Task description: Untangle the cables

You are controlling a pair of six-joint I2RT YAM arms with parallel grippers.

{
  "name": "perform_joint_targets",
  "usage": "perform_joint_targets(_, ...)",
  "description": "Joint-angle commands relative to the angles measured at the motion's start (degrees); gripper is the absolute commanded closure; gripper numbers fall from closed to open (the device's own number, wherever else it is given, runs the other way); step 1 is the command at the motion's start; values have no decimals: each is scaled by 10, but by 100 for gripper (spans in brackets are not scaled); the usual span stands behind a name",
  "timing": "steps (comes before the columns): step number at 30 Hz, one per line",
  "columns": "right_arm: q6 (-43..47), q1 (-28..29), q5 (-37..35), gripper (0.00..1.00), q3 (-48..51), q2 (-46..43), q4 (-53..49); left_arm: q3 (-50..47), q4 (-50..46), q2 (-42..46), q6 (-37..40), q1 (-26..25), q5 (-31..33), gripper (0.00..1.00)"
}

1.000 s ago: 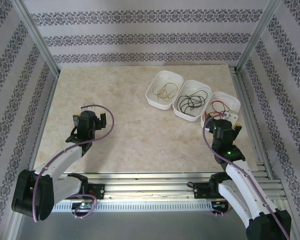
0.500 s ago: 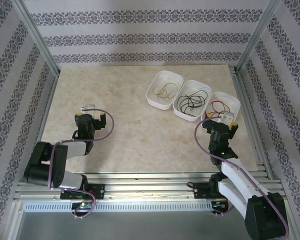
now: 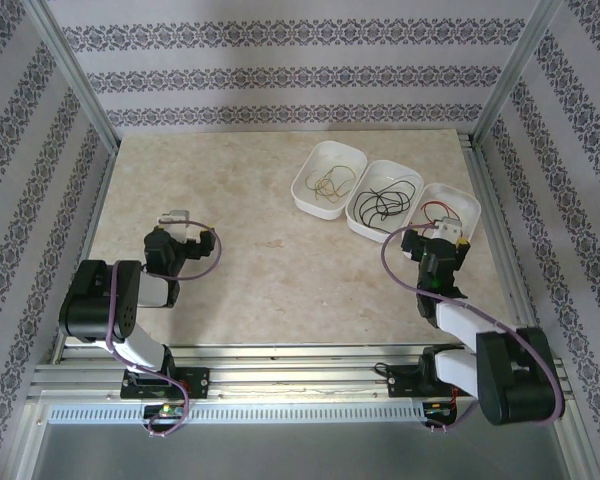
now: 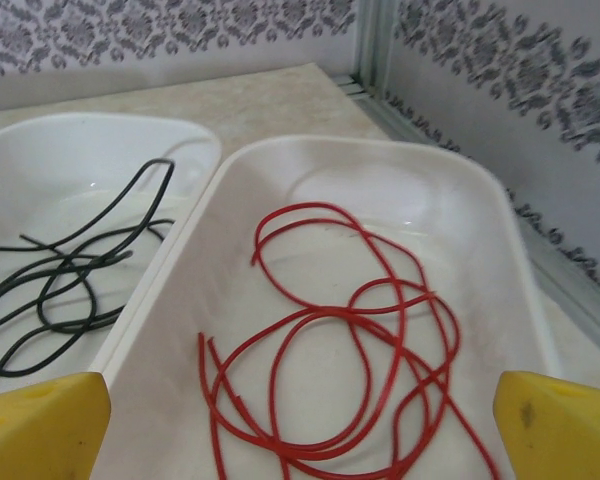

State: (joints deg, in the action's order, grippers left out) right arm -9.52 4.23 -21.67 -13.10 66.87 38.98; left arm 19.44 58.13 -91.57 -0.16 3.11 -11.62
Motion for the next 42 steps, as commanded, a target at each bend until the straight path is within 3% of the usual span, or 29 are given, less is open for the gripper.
perform_joint_targets(1,13,-4,38,2,-7,40,88,15,-7,-1,11,7,-58,1)
perform_joint_targets(9,60,-12,84,2,-17,91,147,18,-20,2,3,7,-34,1)
perform_joint_targets(17,57,-21,96,2,-20,220,278,14,-12,4,-12,7,14,1)
perform_joint_targets(20,55,-27,119,2,-41,202,213,6,2,4,-11,7,12,1)
perform_joint_targets(24,64,-32,161,2,-53,212,207,3,9,2,2,7,-26,1)
perform_joint_targets(30,79,-58,321,2,-74,216,188,14,-10,1,14,7,-59,1)
perform_joint_targets(42,79,-61,326,2,-75,215,186,16,-14,2,16,7,-61,1)
